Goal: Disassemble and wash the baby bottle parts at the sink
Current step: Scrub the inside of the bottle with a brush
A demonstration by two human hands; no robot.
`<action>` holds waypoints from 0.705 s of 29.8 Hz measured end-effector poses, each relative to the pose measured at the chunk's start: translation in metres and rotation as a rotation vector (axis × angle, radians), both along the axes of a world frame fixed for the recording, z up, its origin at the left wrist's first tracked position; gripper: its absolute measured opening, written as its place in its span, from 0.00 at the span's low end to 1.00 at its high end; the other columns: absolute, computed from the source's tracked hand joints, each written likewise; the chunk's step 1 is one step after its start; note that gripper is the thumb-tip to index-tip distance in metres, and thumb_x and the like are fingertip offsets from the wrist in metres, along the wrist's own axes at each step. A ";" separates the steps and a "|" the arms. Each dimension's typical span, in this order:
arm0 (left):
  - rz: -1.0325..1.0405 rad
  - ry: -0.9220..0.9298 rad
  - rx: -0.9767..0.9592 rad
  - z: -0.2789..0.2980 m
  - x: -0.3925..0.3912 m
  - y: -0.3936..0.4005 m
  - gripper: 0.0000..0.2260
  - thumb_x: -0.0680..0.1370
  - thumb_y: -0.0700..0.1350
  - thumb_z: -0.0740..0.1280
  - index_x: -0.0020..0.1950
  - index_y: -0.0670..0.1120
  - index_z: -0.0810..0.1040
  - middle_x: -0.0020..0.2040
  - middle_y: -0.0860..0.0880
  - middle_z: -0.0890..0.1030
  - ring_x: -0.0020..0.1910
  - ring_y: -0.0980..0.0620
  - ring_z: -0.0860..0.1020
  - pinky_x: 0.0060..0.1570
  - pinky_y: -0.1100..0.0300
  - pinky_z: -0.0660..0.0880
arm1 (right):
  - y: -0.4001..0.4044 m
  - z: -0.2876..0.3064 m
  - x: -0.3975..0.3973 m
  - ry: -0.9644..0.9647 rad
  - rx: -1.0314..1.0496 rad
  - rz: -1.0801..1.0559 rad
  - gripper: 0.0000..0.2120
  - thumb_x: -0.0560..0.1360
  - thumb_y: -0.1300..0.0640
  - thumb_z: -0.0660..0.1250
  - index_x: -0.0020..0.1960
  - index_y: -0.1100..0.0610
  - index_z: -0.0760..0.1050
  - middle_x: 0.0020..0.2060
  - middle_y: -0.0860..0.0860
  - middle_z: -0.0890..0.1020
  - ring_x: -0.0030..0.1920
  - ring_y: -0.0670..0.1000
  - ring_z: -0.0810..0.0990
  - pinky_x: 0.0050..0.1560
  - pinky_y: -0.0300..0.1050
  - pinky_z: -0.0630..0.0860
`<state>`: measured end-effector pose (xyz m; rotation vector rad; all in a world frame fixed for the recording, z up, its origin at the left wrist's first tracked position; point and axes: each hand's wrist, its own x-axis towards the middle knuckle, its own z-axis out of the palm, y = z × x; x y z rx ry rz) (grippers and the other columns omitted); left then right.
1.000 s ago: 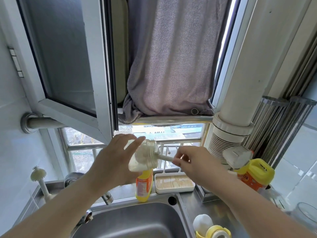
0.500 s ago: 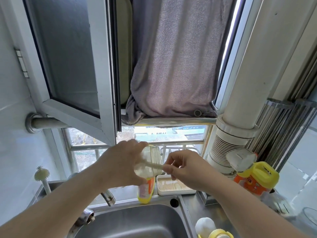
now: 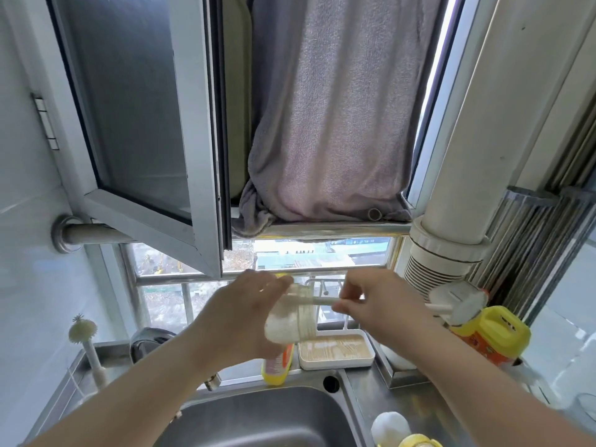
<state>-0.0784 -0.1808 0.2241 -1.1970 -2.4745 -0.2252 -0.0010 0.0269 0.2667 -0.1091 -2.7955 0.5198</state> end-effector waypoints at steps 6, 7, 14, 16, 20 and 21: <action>0.047 0.040 0.048 0.001 -0.004 -0.005 0.45 0.49 0.63 0.78 0.62 0.50 0.69 0.51 0.49 0.81 0.48 0.48 0.80 0.33 0.56 0.81 | 0.007 -0.004 0.000 -0.034 -0.095 -0.024 0.09 0.70 0.46 0.71 0.39 0.51 0.76 0.36 0.45 0.80 0.40 0.45 0.78 0.44 0.47 0.77; 0.048 0.048 0.048 0.002 -0.003 -0.003 0.44 0.49 0.63 0.78 0.61 0.50 0.69 0.51 0.48 0.81 0.47 0.47 0.80 0.32 0.56 0.80 | 0.003 -0.004 0.000 -0.032 -0.098 -0.013 0.09 0.71 0.47 0.71 0.38 0.51 0.76 0.36 0.45 0.80 0.40 0.46 0.78 0.43 0.47 0.77; 0.067 0.126 0.081 0.008 -0.003 -0.001 0.43 0.51 0.64 0.78 0.61 0.49 0.71 0.51 0.47 0.80 0.48 0.47 0.80 0.28 0.57 0.79 | -0.001 0.005 -0.004 -0.204 -0.119 0.032 0.09 0.72 0.49 0.70 0.36 0.52 0.75 0.35 0.46 0.78 0.36 0.45 0.76 0.38 0.41 0.74; 0.040 0.144 0.037 0.007 0.002 0.005 0.43 0.50 0.62 0.78 0.61 0.48 0.72 0.51 0.47 0.80 0.48 0.48 0.79 0.27 0.57 0.79 | -0.008 0.001 -0.006 -0.252 -0.112 0.073 0.11 0.73 0.50 0.70 0.35 0.53 0.74 0.32 0.47 0.76 0.31 0.43 0.72 0.33 0.38 0.69; 0.038 0.174 0.036 0.002 -0.003 -0.003 0.43 0.51 0.64 0.78 0.61 0.49 0.71 0.52 0.47 0.80 0.48 0.47 0.80 0.27 0.57 0.78 | -0.002 0.007 -0.001 -0.344 -0.141 0.092 0.12 0.73 0.48 0.69 0.34 0.52 0.74 0.34 0.49 0.81 0.31 0.45 0.73 0.34 0.38 0.71; 0.039 0.183 0.056 0.002 -0.005 -0.005 0.44 0.51 0.64 0.79 0.61 0.49 0.71 0.52 0.47 0.80 0.48 0.47 0.80 0.27 0.57 0.78 | 0.001 0.011 0.001 -0.349 -0.137 0.083 0.12 0.73 0.48 0.69 0.35 0.52 0.75 0.35 0.49 0.82 0.31 0.45 0.74 0.35 0.38 0.71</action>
